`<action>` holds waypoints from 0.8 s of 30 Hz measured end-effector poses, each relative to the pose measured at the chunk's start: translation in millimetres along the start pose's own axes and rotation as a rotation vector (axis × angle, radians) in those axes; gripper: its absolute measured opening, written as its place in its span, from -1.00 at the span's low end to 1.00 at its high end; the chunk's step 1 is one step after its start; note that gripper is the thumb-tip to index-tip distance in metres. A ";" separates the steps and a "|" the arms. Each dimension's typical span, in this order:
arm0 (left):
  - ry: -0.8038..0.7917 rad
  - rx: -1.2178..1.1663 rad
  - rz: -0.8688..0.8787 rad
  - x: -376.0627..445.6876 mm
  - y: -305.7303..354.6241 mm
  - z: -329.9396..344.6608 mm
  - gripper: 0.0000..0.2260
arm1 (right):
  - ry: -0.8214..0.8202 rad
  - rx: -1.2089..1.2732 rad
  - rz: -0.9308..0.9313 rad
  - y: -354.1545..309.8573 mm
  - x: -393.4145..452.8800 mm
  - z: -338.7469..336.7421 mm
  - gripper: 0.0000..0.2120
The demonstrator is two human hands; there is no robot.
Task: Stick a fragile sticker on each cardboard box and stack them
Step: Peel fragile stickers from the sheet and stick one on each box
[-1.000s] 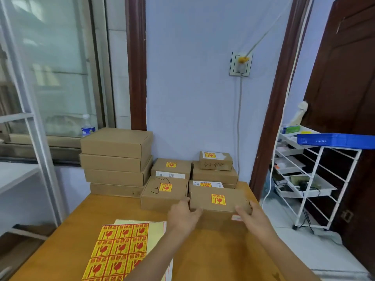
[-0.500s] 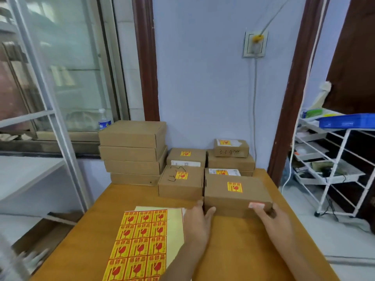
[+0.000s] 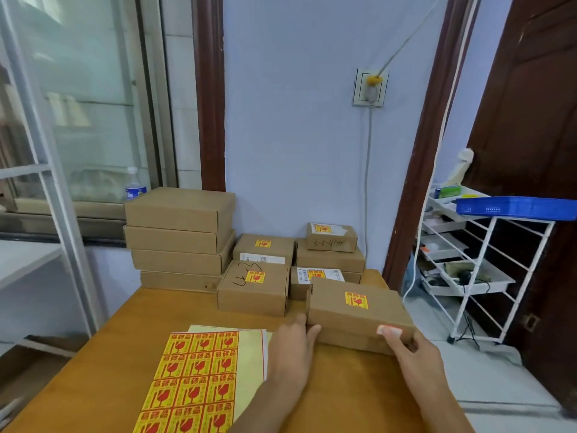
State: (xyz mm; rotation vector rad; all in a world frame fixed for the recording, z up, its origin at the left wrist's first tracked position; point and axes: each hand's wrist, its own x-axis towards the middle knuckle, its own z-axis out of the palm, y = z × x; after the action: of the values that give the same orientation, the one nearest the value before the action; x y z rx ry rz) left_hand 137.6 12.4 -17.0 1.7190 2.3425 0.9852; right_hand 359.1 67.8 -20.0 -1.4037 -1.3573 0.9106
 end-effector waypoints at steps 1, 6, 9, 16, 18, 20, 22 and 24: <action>0.001 0.002 0.014 -0.9 8.2 -2.8 -0.69 | 0.013 -0.015 0.014 0.4 -1.1 -7.4 -0.56; 0.010 -0.078 0.036 1.3 31.6 -27.0 -0.72 | 0.027 -0.005 -0.068 -22.8 -10.8 -27.8 -0.56; 0.039 -0.061 0.050 4.6 31.3 -47.9 -0.73 | -0.012 -0.053 -0.106 -39.5 -16.7 -25.5 -0.62; 0.069 0.056 0.006 35.8 10.6 -110.0 -0.67 | -0.076 -0.018 -0.195 -86.2 -0.6 13.0 -0.66; 0.099 0.055 -0.020 54.3 3.5 -129.4 -0.69 | -0.107 0.029 -0.213 -112.9 5.3 34.7 -0.72; 0.113 0.016 -0.079 77.4 -2.4 -146.4 -0.70 | -0.144 0.089 -0.202 -135.4 12.9 59.0 -0.76; 0.140 -0.049 -0.126 103.9 -8.8 -155.8 -0.73 | -0.177 0.122 -0.192 -148.1 25.3 85.2 -0.75; 0.185 -0.098 -0.165 128.4 -17.3 -157.0 -0.77 | -0.176 0.137 -0.201 -154.4 40.5 109.9 -0.68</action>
State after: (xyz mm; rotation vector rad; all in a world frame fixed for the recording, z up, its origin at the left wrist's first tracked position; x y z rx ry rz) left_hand 10.4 51.8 137.0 1.4294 2.4505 1.2535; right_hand 214.9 112.2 101.5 -1.0827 -1.5064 0.9904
